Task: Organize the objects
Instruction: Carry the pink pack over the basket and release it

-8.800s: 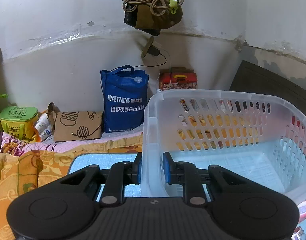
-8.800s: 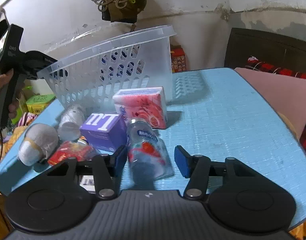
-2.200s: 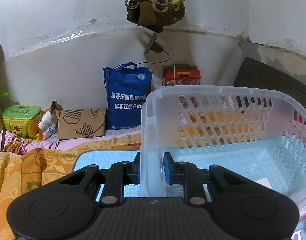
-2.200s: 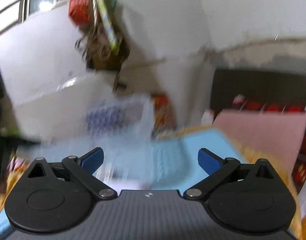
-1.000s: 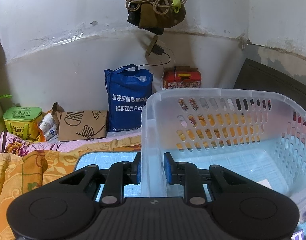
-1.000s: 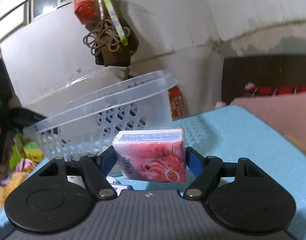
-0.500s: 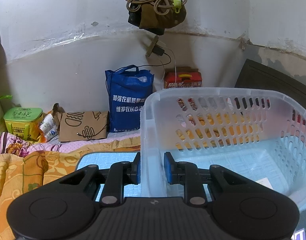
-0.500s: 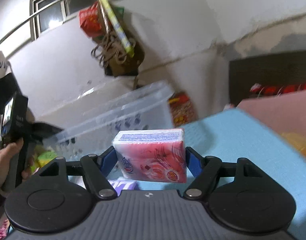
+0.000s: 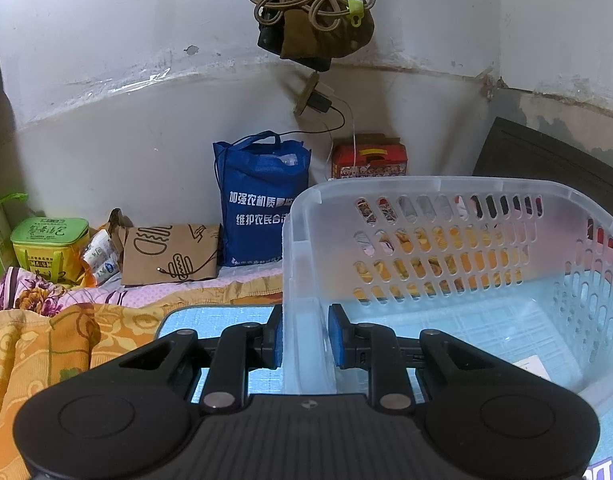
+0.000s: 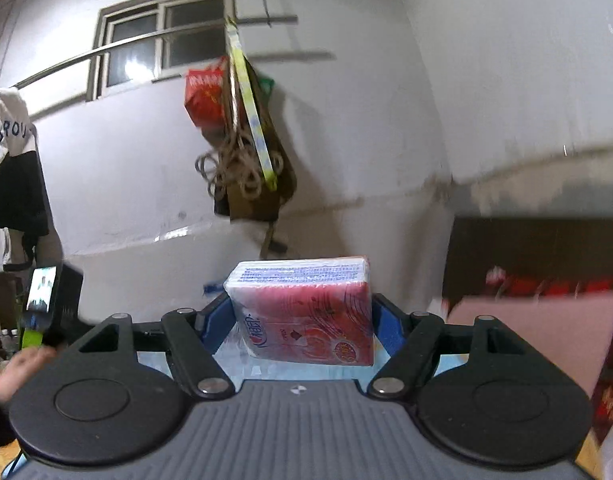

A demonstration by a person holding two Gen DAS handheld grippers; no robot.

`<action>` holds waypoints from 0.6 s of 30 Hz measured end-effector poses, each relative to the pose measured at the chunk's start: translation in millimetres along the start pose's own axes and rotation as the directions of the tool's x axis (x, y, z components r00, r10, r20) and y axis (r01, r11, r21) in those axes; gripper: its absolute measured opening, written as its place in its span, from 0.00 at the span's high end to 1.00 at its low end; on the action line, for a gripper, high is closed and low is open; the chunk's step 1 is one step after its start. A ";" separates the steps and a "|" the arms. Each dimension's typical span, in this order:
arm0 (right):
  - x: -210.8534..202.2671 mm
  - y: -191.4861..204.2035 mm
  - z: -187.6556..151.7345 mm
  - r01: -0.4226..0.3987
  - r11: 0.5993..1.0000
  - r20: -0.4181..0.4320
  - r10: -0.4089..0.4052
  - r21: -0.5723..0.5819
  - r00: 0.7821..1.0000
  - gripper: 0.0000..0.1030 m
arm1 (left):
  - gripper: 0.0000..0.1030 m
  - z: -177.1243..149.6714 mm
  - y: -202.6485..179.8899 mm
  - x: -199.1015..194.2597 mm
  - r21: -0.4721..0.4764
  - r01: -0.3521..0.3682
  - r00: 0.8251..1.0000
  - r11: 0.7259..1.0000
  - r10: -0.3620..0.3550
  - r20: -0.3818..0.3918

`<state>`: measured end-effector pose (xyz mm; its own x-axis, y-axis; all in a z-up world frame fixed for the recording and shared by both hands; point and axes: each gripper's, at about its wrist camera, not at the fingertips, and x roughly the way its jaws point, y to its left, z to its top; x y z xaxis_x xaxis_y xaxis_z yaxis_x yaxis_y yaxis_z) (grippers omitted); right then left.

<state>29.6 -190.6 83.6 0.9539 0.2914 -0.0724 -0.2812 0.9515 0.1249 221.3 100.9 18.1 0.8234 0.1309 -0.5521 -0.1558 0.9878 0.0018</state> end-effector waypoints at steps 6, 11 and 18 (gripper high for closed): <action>93.2 4.3 33.6 -0.242 0.958 -0.136 0.263 0.153 0.955 0.27 | 0.74 0.9 0.9 0.4 -0.010 -0.003 1.000 1.000 0.003 -0.001; 161.7 31.6 25.1 -0.142 0.990 -0.264 0.133 -0.015 0.955 0.28 | 0.74 1.2 4.6 1.1 -0.009 0.012 1.000 1.000 -0.012 -0.004; 189.2 28.7 8.6 -0.116 0.993 -0.317 0.104 -0.019 0.943 0.28 | 0.74 2.0 5.5 3.2 -0.010 0.018 1.000 1.000 -0.018 -0.007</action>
<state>202.9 -109.0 82.0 0.8366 0.4048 -0.3692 -0.3916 0.9131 0.1138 224.2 106.9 18.0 0.8225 0.1129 -0.5575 -0.1468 0.9890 -0.0163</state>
